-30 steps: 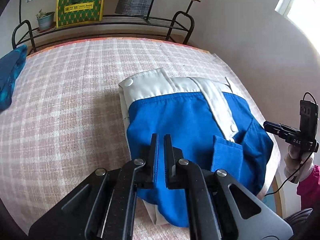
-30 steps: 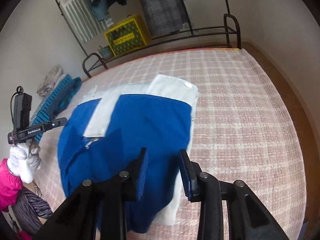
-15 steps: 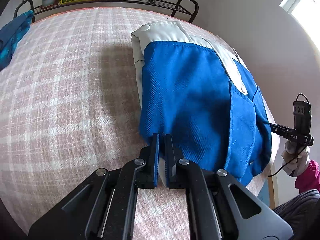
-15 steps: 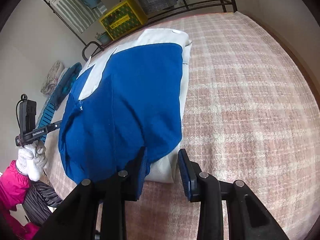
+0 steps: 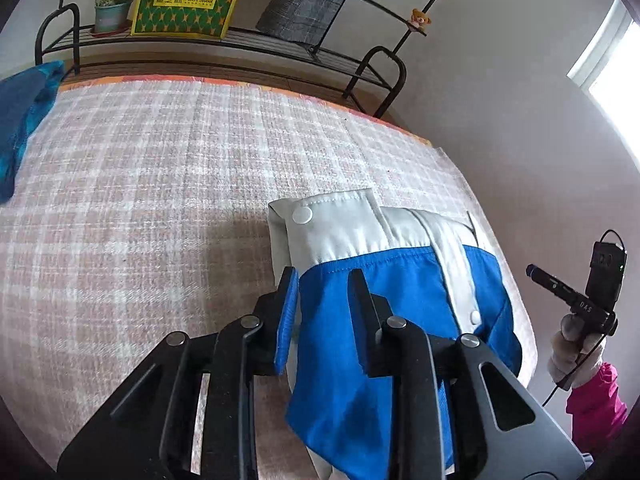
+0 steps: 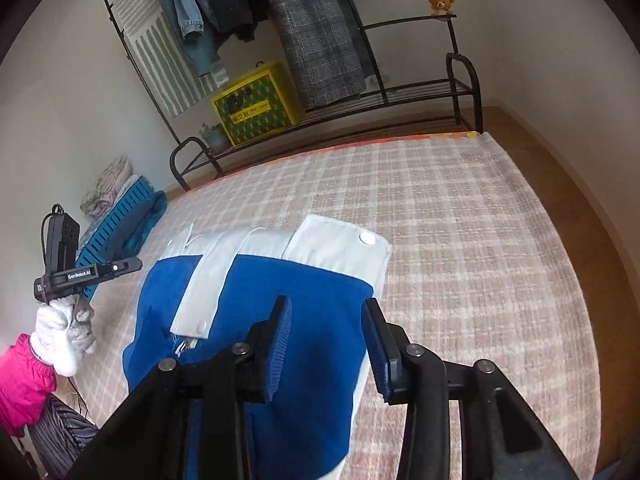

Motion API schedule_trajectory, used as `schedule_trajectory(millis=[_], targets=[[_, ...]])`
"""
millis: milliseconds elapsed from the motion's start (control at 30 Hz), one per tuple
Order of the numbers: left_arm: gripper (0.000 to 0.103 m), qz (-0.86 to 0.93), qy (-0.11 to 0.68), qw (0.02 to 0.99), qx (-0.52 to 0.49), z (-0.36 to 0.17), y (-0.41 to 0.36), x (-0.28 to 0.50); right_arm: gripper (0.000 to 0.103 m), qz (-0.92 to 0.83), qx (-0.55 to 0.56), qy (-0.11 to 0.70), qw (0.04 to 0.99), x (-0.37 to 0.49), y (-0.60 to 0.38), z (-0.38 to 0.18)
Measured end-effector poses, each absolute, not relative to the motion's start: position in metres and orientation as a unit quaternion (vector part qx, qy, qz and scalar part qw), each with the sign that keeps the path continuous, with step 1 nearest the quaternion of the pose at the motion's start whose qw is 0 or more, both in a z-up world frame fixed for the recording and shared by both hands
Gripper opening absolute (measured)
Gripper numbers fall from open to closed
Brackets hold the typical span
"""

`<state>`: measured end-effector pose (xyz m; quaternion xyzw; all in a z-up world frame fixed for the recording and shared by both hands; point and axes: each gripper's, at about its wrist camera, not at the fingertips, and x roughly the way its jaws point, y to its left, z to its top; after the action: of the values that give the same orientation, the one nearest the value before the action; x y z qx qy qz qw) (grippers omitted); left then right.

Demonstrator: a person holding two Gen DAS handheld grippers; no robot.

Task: Fold large clothes
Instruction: 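Grip the folded jacket bundle with both tools and lift it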

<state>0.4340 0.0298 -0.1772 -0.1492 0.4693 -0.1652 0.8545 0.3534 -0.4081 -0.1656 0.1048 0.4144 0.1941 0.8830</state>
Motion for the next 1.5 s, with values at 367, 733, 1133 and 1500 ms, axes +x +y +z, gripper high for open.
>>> schedule_trajectory(millis=[367, 733, 1133, 1500], targets=[[0.038, -0.132, 0.493, 0.847, -0.149, -0.206, 0.035, 0.438, 0.044, 0.199, 0.043, 0.475, 0.856, 0.372, -0.374, -0.207], [0.074, -0.196, 0.520, 0.753, -0.353, -0.222, 0.079, 0.417, 0.095, 0.199, 0.134, 0.462, 0.854, 0.338, -0.443, -0.199], [0.074, -0.233, 0.527, 0.703, -0.417, -0.264, 0.077, 0.426, 0.086, 0.284, 0.294, 0.506, 0.760, 0.353, -0.454, -0.263], [0.072, -0.245, 0.521, 0.733, -0.361, -0.257, 0.048, 0.444, 0.065, 0.329, 0.323, 0.485, 0.743, 0.378, -0.426, -0.275]])
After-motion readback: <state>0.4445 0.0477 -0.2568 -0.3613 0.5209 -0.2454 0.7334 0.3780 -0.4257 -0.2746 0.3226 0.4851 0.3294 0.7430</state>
